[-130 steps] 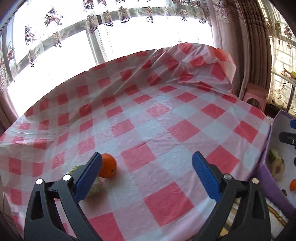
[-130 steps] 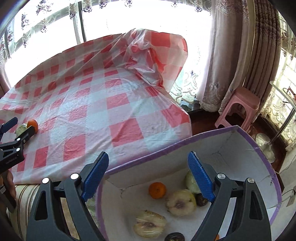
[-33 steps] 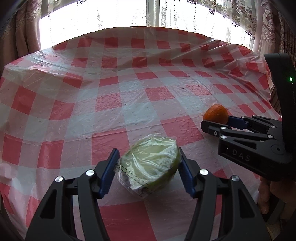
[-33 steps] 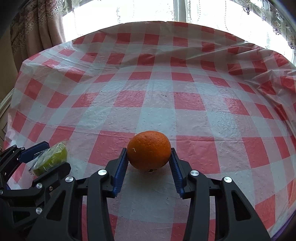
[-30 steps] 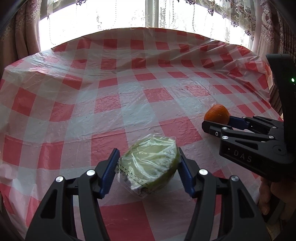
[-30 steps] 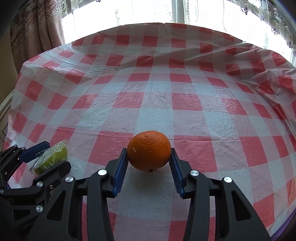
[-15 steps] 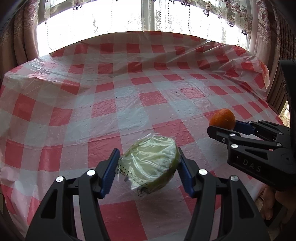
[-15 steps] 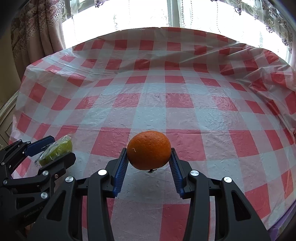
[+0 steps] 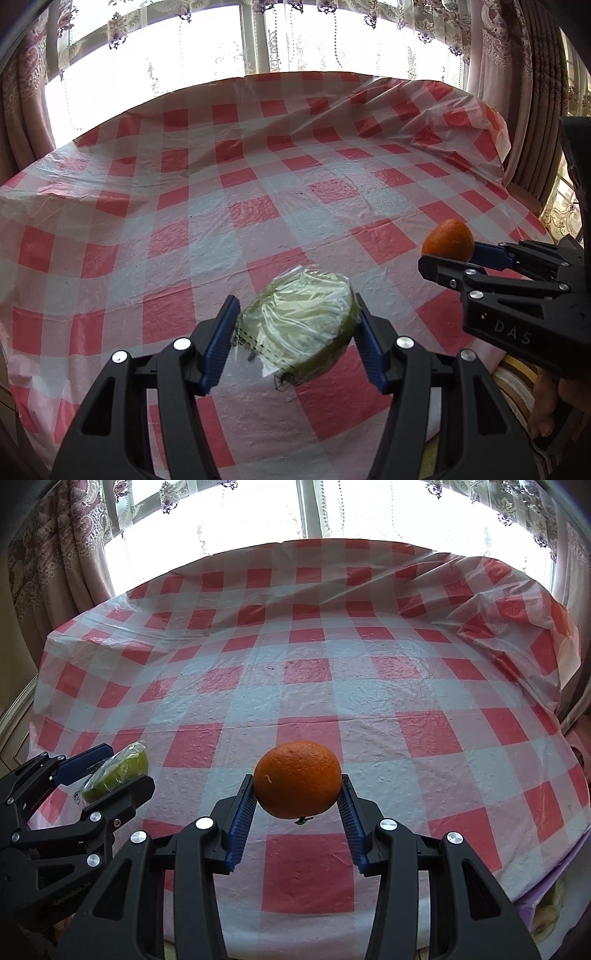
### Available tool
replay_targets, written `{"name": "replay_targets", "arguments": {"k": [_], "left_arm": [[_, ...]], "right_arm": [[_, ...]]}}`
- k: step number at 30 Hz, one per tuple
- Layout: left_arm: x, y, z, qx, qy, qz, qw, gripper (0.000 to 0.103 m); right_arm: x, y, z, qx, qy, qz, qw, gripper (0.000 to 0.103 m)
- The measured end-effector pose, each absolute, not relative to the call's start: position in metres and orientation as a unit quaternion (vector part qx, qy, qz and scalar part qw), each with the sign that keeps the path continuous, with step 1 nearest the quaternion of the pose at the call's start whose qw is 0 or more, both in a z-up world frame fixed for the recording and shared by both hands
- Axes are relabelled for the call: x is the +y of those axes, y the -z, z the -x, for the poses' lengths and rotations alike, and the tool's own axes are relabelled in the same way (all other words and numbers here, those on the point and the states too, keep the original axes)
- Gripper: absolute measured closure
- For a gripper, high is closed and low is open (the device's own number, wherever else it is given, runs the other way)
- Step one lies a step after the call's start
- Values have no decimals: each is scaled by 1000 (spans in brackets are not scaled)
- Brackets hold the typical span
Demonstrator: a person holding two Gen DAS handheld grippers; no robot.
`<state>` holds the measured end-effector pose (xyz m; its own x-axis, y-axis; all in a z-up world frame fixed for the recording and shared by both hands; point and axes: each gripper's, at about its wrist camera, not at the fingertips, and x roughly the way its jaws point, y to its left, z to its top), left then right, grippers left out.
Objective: Organize fruits
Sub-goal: 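Carry the orange and the green wrapped fruit over the white box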
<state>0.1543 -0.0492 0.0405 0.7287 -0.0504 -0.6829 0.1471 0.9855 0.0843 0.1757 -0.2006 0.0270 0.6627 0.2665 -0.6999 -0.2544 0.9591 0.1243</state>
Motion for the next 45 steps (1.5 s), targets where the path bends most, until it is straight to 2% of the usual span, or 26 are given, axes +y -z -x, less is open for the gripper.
{"name": "replay_targets", "arguments": {"k": [21,33,45], "left_arm": [[-141,-59,-130,350,129,-143,917,43],[-260,-56,-110,340,245,-201,885,43],[-363,-23,-89,352,336,-254,836,43]], "right_arm": [[-331,-23,-114,403,-71,-34,912,59],[-442,-9,-83,430,37,-31,902,59],[-489,8,-77,462,91,9,882,59]]}}
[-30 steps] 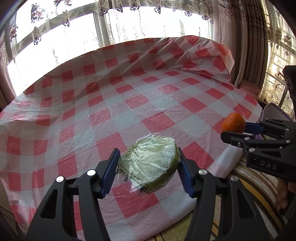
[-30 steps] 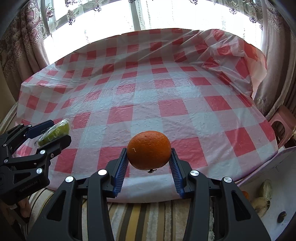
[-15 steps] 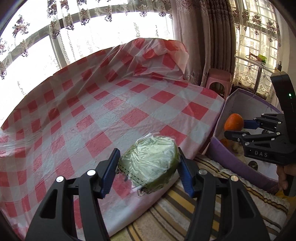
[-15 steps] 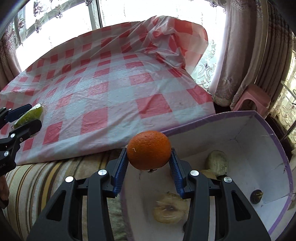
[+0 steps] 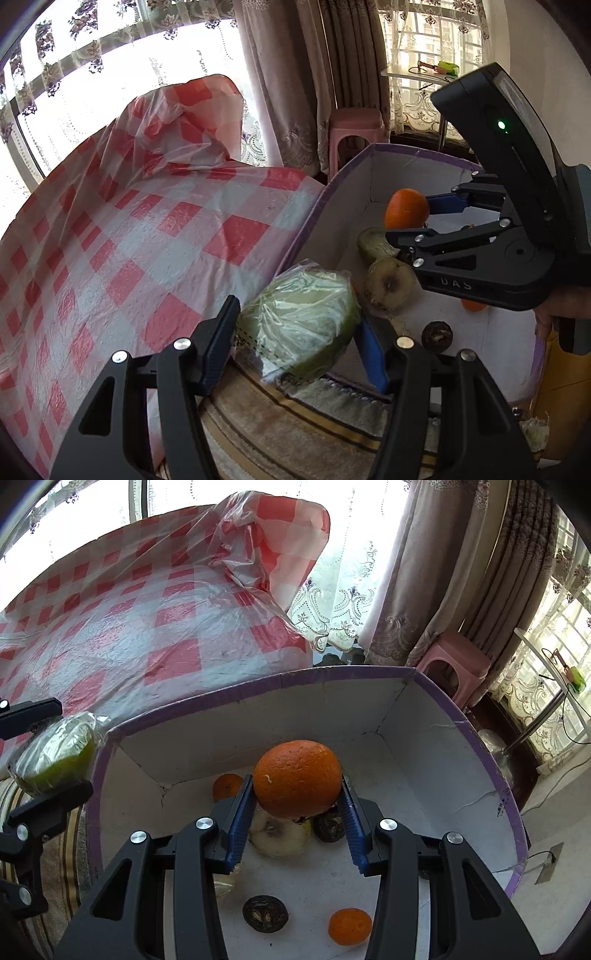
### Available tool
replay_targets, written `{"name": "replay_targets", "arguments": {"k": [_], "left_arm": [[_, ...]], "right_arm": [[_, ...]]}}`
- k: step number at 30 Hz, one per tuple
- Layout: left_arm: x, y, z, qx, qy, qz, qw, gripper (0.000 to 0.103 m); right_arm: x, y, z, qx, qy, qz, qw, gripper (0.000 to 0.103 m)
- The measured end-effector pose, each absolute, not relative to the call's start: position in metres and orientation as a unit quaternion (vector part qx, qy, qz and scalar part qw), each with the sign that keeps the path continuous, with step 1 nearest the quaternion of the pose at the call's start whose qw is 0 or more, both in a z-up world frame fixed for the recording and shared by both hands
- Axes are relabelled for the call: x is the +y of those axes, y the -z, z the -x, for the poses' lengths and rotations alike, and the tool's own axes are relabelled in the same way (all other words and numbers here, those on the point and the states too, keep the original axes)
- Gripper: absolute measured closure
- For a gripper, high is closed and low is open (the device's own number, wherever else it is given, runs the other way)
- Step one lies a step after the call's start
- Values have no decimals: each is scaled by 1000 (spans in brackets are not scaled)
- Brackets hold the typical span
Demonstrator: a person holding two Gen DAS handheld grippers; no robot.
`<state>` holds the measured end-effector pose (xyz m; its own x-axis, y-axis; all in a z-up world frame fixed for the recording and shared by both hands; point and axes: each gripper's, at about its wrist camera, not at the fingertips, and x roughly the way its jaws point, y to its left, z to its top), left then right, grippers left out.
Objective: Organize fruits
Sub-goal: 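Carry the orange and the green wrapped fruit over the white box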
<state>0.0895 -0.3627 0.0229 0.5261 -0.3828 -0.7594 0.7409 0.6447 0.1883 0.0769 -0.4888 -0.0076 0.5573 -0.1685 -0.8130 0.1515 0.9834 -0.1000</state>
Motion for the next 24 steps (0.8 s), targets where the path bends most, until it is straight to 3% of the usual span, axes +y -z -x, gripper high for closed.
{"name": "replay_targets", "arguments": {"k": [24], "left_arm": [[-430,42,-111,454,341,-298,767,43]], "right_arm": [[-515,72,-102,575,141,110,799,59]]}}
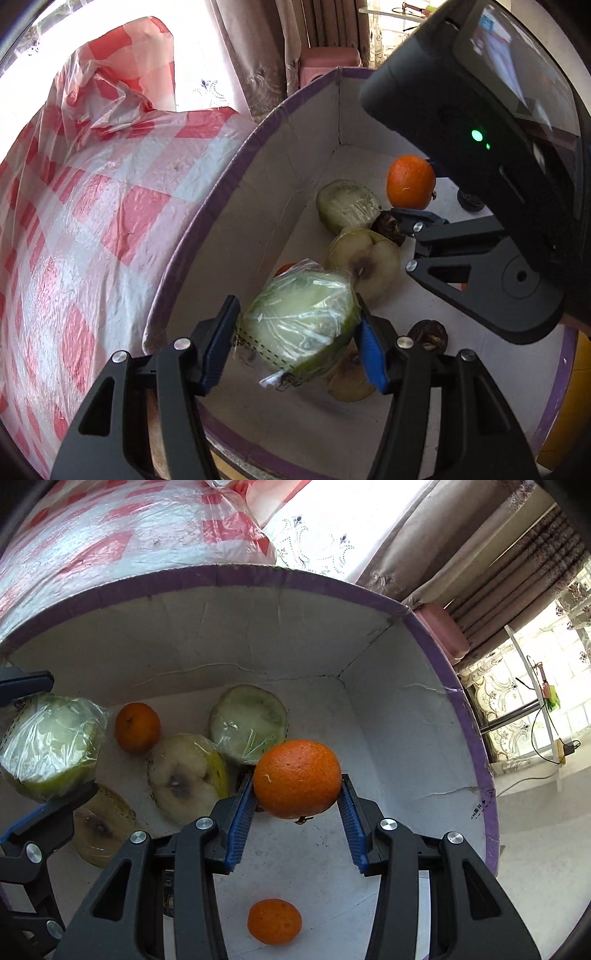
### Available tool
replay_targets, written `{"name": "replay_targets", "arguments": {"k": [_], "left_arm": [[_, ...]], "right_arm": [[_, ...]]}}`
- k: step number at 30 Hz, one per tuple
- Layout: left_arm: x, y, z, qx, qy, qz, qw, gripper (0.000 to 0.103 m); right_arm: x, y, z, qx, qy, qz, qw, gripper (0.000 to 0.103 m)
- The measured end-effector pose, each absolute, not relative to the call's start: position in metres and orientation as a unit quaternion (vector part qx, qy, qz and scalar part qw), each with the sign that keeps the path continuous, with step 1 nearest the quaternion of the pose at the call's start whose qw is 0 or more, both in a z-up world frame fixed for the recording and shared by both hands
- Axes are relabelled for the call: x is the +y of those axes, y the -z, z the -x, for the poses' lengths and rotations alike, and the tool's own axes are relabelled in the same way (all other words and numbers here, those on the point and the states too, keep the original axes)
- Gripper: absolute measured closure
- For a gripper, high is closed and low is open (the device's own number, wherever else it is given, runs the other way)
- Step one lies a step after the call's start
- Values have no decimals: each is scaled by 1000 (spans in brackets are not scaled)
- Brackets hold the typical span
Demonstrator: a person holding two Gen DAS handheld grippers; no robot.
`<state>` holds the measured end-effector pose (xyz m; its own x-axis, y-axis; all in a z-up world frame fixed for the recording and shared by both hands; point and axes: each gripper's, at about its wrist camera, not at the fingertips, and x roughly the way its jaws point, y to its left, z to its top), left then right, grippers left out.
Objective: Organize fruits
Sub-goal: 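Carry the orange and the green wrapped fruit over the white box, then open both tools to drop the orange and green wrapped fruit into the box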
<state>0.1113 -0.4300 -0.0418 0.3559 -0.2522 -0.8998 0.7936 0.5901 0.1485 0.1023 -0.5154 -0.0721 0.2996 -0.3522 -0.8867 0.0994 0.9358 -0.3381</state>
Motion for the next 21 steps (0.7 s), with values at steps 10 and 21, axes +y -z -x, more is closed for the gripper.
{"name": "replay_targets", "arguments": {"k": [10,21], "left_arm": [[-438,55,-124,469,323,-315,759,43],[-453,70,-115,451,304,-372,752,43]], "right_arm": [[-523,94,-112,615,126,124,768,59],[-530,105,-114,628,139,141,752,40]]}}
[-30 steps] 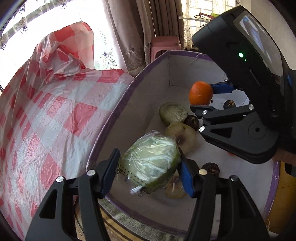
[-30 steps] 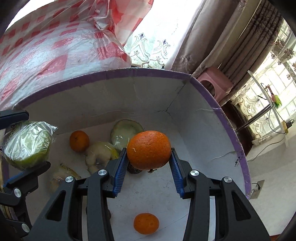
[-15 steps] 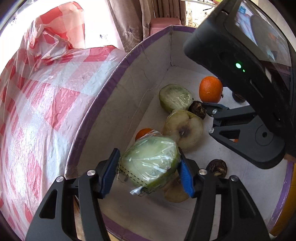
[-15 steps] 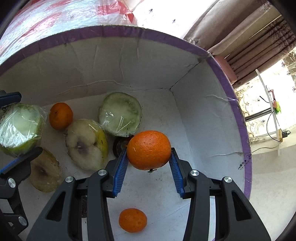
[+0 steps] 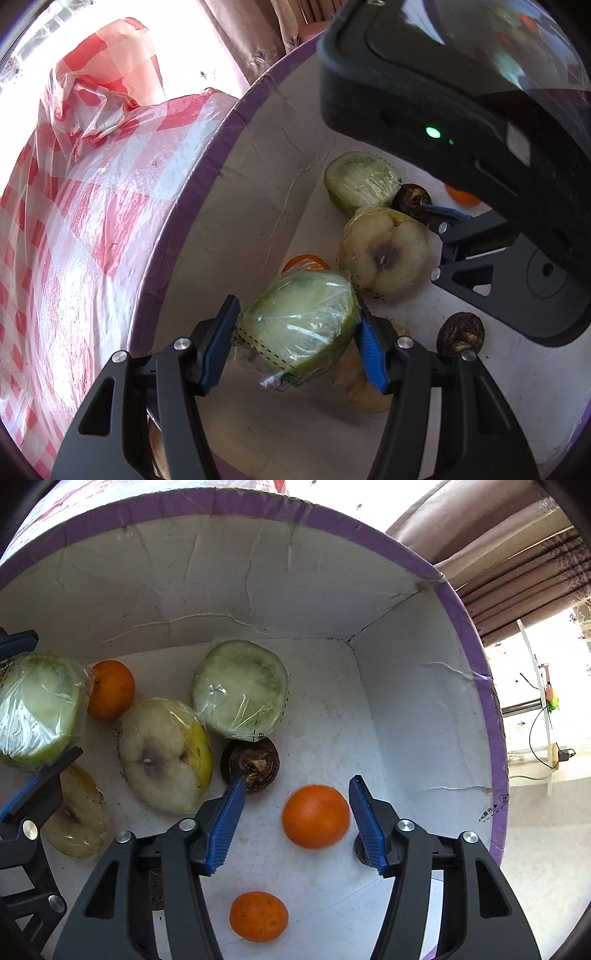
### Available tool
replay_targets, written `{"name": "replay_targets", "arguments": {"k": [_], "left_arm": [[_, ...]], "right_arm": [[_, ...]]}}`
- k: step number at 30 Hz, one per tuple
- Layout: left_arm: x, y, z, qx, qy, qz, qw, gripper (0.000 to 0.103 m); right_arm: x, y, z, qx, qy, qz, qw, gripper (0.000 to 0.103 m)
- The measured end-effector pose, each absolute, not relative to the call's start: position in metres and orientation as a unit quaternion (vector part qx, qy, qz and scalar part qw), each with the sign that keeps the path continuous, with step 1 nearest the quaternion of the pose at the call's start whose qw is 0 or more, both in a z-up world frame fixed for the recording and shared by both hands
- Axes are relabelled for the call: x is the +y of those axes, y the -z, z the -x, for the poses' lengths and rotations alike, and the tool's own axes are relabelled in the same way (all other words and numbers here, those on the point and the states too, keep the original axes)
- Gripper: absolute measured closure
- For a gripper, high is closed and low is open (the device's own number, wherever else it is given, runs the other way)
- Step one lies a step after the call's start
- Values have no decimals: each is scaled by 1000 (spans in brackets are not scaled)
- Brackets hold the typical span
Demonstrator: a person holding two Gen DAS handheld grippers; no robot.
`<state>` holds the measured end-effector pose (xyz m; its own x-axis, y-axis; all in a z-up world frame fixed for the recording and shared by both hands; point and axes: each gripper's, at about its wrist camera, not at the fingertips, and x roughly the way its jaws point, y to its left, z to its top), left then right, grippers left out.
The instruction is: Organize fruits
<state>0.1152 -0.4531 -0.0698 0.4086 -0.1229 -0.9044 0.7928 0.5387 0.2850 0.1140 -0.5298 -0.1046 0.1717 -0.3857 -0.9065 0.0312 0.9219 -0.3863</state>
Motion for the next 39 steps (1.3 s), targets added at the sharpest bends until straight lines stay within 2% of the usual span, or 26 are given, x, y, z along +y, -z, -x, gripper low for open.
{"name": "replay_targets", "arguments": {"k": [12,16,22,29,39], "left_arm": [[-453,69,-121,451,309,-366,753,39],[-446,64,-123,448,310,-358,759,29],[-432,47,-127,443,316,-319,776,23],[-416,27,-124,432,326,-278,794,22],[-380,-1,-110,424,342,-170,821,22]], "right_arm": [[-520,97,-108,619,145,138,759,29],[-524,94,-107,612,147,136,765,27],[-526,78,-99,586,158,110,787,25],[-521,53,-87,543,168,93,817,24],[-515,-2,-51,450,208,66,866,24]]}}
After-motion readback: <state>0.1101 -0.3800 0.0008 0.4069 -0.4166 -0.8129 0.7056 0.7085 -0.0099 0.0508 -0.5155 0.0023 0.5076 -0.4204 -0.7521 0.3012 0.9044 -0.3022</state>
